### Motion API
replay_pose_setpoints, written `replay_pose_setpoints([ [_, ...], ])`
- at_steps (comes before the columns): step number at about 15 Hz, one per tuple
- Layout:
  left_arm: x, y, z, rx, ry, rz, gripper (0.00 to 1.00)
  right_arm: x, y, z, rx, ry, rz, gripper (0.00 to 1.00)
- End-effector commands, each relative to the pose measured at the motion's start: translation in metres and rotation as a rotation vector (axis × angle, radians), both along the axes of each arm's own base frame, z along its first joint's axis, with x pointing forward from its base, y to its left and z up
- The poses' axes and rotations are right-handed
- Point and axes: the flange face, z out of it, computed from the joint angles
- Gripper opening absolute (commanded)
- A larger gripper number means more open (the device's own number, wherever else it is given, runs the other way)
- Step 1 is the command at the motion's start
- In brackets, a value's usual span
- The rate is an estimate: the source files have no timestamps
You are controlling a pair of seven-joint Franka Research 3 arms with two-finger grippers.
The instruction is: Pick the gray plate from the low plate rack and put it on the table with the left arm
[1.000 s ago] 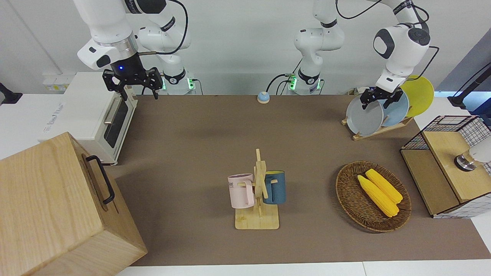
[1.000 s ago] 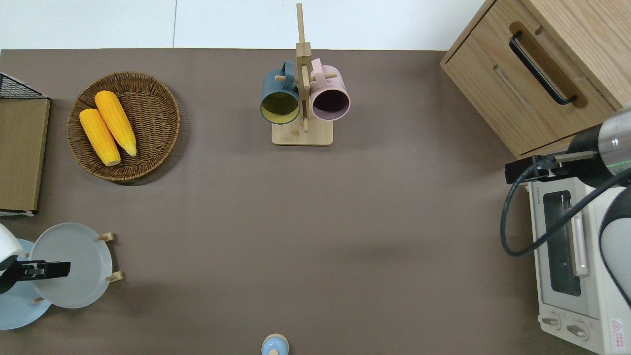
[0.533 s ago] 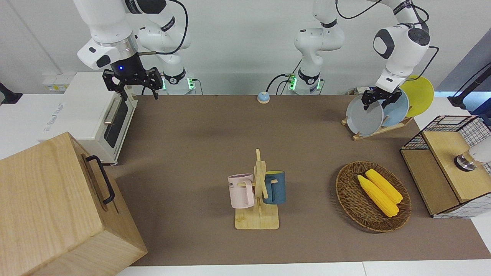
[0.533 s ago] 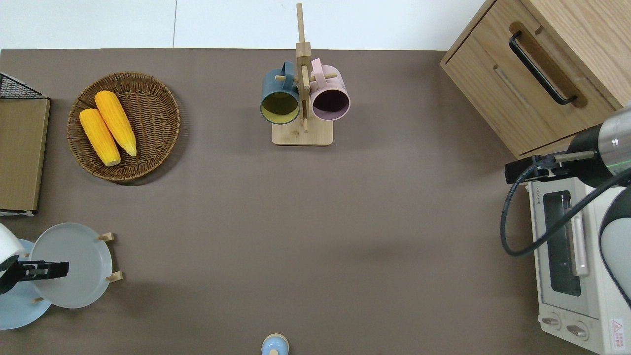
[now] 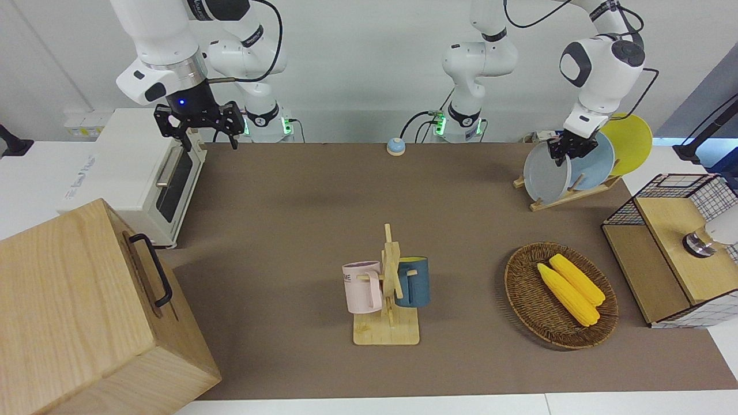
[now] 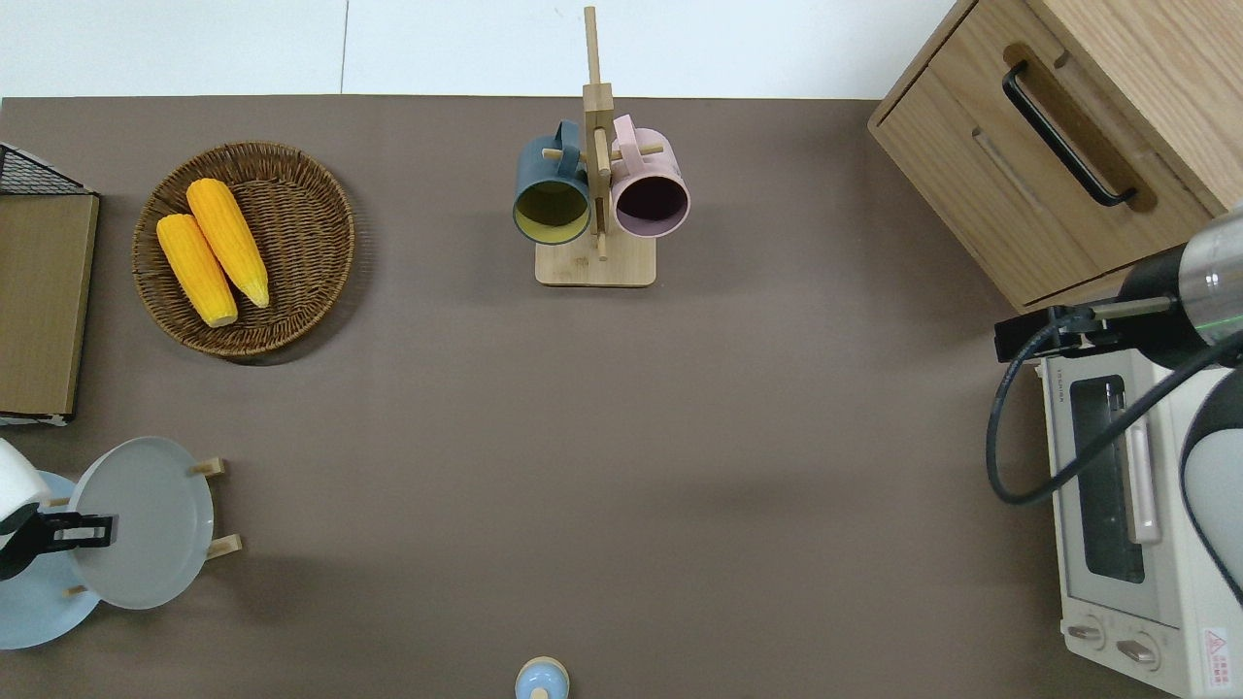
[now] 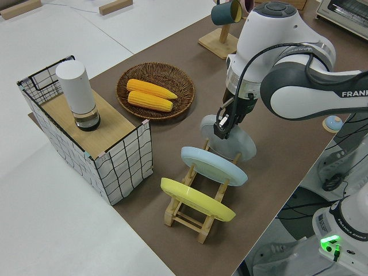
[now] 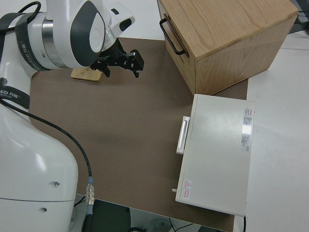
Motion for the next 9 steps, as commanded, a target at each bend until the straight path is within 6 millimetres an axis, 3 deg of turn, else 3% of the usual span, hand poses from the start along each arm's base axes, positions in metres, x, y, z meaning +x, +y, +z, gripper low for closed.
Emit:
replay_pose_setpoints([
  [1, -0.007, -0.001, -0.003, 0.009, 0.001, -0.024, 0.0, 0.001, -0.002, 0.003, -0.001, 0.004, -0.016, 0.983],
  [4, -0.005, -0.003, 0.011, 0.012, 0.013, -0.021, 0.0, 0.001, -0.002, 0.003, -0.001, 0.005, -0.016, 0.983],
  [9, 0.0, 0.0, 0.055, 0.011, 0.046, -0.013, 0.0, 0.001, -0.002, 0.003, -0.001, 0.004, -0.016, 0.983],
])
